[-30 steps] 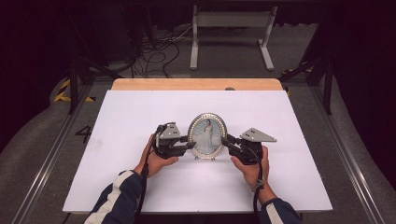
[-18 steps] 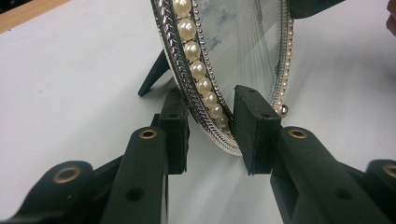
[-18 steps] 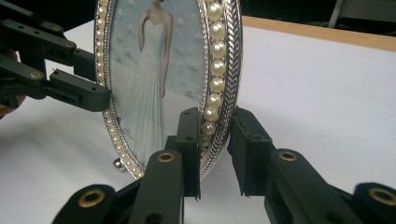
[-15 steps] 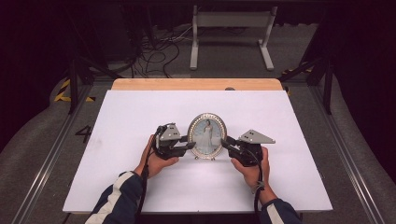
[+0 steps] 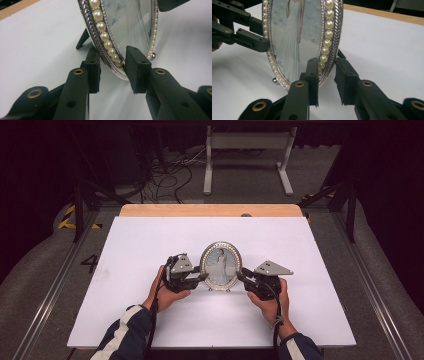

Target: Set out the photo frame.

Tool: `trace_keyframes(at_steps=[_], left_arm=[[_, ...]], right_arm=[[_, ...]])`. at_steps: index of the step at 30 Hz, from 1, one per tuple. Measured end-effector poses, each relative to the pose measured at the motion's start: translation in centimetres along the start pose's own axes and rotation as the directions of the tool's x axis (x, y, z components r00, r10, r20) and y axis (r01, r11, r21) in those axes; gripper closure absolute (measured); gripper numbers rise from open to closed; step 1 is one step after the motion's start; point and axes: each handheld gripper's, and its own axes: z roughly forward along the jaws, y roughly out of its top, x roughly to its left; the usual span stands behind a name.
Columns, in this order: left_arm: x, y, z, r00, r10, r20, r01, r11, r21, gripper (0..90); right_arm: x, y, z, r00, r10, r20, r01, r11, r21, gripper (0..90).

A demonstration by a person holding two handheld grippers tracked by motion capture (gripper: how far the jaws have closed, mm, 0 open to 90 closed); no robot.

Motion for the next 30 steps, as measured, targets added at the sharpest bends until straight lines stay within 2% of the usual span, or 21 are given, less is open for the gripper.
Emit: trace_keyframes(at_steps=[4, 6, 14, 17, 22, 26, 30], left_arm=[[-0.4, -0.1, -0.6, 0.9987, 0.046, -0.024, -0.045, 0.9989, 0.007, 63.8], [-0.5, -0.2, -0.8, 0.9982, 0.052, -0.03, -0.052, 0.9986, 0.004, 63.7], [-0.6, -0.5, -1.6, 0.9971, 0.063, -0.043, -0.063, 0.998, 0.004, 59.5], [-0.7, -0.6, -1.8, 0.9958, 0.075, -0.053, -0.075, 0.9972, 0.008, 56.5], [-0.8, -0.9, -2.5, 0.9936, 0.086, -0.072, -0.086, 0.9962, 0.014, 48.9], [-0.8, -1.2, -3.2, 0.9935, 0.089, -0.07, -0.089, 0.996, 0.011, 44.5], [-0.8, -1.5, -4.2, 0.9913, 0.092, -0.094, -0.091, 0.9958, 0.015, 41.7]], right_arm=[[0.0, -0.2, -0.1, 0.9997, -0.024, 0.01, 0.024, 1.0, 0.016, 73.2], [0.0, -0.2, -0.2, 0.9995, -0.029, 0.011, 0.029, 0.999, 0.02, 73.2], [0.0, -0.3, -0.7, 0.9975, -0.07, 0.015, 0.069, 0.997, 0.028, 71.3], [0.1, -0.4, -0.8, 0.9955, -0.095, 0.001, 0.095, 0.995, 0.033, 68.1], [0.2, -0.5, -1.4, 0.9885, -0.151, -0.008, 0.151, 0.988, 0.041, 61.8], [0.1, -0.6, -2.0, 0.9847, -0.174, -0.011, 0.175, 0.983, 0.049, 58.0], [0.0, -0.5, -2.5, 0.9806, -0.196, -0.012, 0.196, 0.979, 0.052, 55.3]])
